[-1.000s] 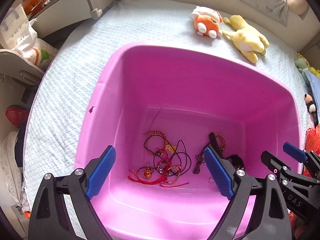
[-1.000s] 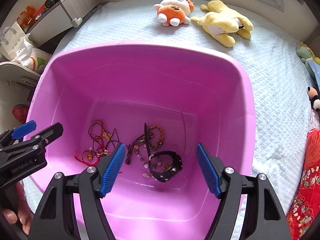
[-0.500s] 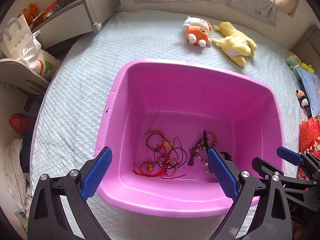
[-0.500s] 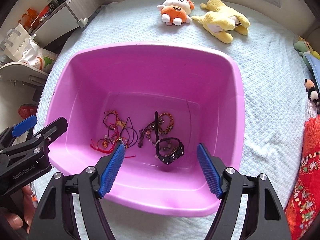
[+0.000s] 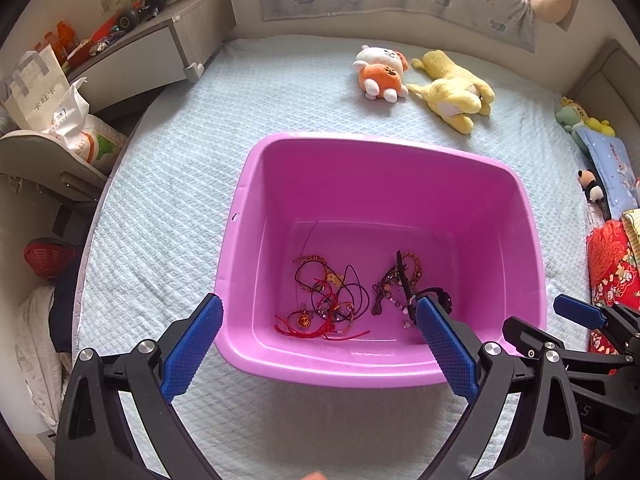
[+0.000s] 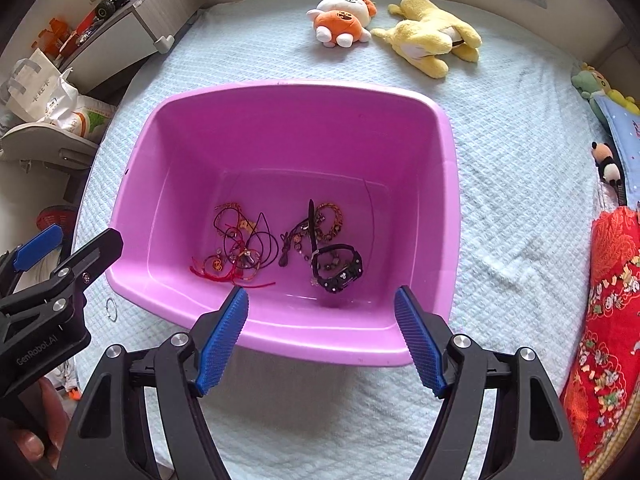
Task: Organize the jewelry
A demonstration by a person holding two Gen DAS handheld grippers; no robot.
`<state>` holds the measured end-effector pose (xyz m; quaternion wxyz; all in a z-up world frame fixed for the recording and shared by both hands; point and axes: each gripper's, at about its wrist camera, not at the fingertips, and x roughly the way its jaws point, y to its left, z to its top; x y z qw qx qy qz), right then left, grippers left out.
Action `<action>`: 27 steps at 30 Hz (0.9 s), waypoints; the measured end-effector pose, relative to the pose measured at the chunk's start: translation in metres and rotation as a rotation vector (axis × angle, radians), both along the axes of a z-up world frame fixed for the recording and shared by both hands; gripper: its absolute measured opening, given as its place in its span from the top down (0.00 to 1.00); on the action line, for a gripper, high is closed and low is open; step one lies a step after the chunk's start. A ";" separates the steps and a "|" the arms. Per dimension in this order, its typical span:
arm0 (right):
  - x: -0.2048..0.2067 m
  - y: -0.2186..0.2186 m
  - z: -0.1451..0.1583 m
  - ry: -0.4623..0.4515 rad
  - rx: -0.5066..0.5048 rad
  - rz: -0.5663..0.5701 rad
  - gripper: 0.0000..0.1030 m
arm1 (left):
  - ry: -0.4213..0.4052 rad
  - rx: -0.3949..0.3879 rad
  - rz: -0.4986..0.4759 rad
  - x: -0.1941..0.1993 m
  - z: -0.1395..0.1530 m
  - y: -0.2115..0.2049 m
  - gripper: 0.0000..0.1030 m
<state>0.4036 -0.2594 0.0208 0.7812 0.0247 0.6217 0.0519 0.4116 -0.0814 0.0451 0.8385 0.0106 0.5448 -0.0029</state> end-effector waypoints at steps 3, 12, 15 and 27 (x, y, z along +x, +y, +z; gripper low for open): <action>-0.005 0.000 0.004 -0.003 -0.001 -0.005 0.30 | -0.002 0.011 0.000 -0.004 0.005 -0.001 0.07; -0.018 0.001 0.015 -0.012 -0.013 -0.006 0.30 | -0.013 0.010 -0.012 -0.014 0.018 -0.005 0.07; -0.021 0.001 0.019 -0.018 -0.015 -0.012 0.30 | -0.020 0.008 -0.014 -0.017 0.023 -0.005 0.07; -0.029 0.004 0.027 -0.027 -0.017 -0.006 0.30 | -0.020 0.015 -0.019 -0.025 0.029 -0.008 0.07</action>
